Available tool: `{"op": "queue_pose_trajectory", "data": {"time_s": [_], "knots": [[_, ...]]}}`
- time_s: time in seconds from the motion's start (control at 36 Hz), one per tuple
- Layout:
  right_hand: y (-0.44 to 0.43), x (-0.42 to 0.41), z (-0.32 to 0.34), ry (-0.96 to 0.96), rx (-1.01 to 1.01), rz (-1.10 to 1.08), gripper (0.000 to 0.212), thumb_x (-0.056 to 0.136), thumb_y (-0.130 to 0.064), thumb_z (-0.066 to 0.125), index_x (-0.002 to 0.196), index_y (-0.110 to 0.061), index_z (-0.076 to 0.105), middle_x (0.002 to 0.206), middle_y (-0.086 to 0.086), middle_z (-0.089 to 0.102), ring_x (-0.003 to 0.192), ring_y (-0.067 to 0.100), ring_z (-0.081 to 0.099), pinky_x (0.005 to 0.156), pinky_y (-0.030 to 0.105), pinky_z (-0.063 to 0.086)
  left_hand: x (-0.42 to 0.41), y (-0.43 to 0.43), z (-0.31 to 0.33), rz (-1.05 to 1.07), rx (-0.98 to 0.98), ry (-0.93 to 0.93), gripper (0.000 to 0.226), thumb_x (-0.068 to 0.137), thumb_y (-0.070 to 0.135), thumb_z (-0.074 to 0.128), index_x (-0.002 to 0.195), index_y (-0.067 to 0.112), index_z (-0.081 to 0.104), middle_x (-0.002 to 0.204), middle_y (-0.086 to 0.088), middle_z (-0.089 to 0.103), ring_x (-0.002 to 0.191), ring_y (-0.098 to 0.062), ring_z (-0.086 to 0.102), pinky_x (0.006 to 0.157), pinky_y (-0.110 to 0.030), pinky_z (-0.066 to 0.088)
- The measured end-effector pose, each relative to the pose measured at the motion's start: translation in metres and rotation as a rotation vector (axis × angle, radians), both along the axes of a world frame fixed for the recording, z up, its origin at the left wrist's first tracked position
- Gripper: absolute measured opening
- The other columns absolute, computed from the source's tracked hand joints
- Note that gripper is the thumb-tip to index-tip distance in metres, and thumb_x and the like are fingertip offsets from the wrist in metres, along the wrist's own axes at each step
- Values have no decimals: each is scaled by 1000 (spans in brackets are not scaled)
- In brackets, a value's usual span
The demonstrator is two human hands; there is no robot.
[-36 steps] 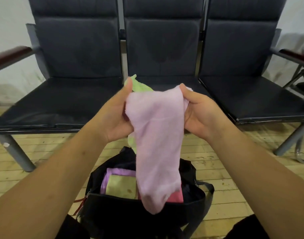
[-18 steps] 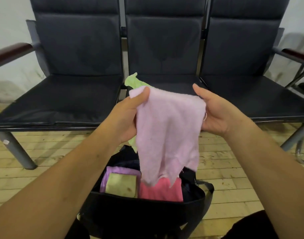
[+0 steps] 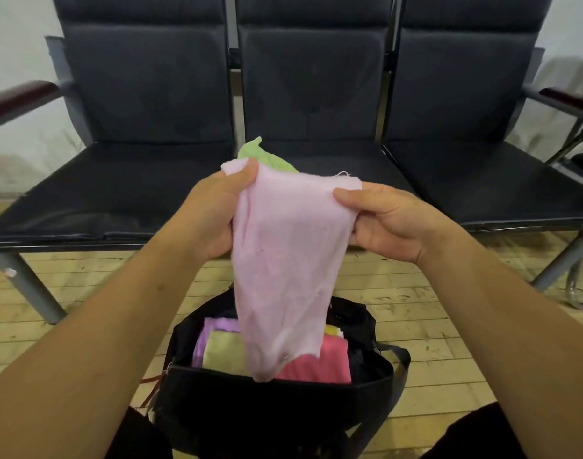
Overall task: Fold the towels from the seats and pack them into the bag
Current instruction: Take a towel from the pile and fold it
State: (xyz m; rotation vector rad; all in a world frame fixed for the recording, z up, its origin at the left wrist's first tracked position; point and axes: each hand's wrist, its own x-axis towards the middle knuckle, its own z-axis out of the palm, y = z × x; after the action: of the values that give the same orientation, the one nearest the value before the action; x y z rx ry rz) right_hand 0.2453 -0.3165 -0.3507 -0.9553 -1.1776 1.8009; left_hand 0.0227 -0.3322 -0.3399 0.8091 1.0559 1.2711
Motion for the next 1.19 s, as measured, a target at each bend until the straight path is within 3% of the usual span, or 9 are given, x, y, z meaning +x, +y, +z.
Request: {"op": "queue_pose_trajectory", "data": {"time_s": [0.17,0.28,0.44,0.56,0.64,0.75,0.94,1.11,1.19], "knots": [[-4,-14,10,110,52,-179,30,92,-23,64,116,-6,69,105,10,75,96,22,73,76,34,61,-9,0,-6,-297,17,-72,50,97,40,53,136,8,56,132,-11,64,122,-26,62,100,-41,50],[-3,-10,14,240,0,-211,33,99,-23,56,123,-3,63,118,15,72,108,27,71,85,39,61,-3,-1,-18,-375,43,147,23,91,8,62,113,9,66,109,-7,75,99,-20,72,81,-31,60],[3,9,8,-206,181,-342,25,98,-20,61,118,-6,69,111,11,75,106,29,72,93,47,58,0,6,-17,-198,87,66,20,98,19,58,113,10,68,106,-8,76,92,-20,73,74,-33,60],[0,12,13,-52,79,-284,24,98,-25,61,102,-6,75,101,8,77,97,25,74,80,37,62,6,7,-14,-147,97,92,19,98,22,60,110,12,69,100,-4,77,88,-17,74,71,-31,59],[-2,12,12,158,-55,-165,33,99,-32,56,106,-7,76,110,9,75,102,23,73,84,36,61,8,6,-11,-131,117,78,21,98,22,59,113,11,68,106,-6,76,94,-19,73,77,-33,59],[2,13,2,51,-29,-100,41,100,-20,53,136,-1,58,135,18,62,124,31,62,101,44,53,7,6,-9,-109,141,95,19,99,19,57,109,9,69,105,-8,76,96,-20,73,81,-33,59],[7,15,2,-99,144,-349,26,97,-13,62,119,-1,68,114,14,74,107,26,72,98,43,55,-4,8,-12,-97,194,294,21,98,24,59,107,11,73,109,-6,75,106,-20,70,99,-41,52],[3,11,4,-229,337,-447,16,95,-16,67,109,-13,73,106,6,77,101,23,73,94,45,57,-6,9,-15,64,317,679,21,94,32,64,103,17,76,99,1,76,96,-21,71,91,-44,57],[1,10,5,-252,376,-466,14,94,-18,68,107,-15,74,104,4,77,99,22,74,93,44,58,-8,13,-18,123,350,713,24,93,29,67,114,20,74,102,8,76,96,-13,71,90,-41,58]]}}
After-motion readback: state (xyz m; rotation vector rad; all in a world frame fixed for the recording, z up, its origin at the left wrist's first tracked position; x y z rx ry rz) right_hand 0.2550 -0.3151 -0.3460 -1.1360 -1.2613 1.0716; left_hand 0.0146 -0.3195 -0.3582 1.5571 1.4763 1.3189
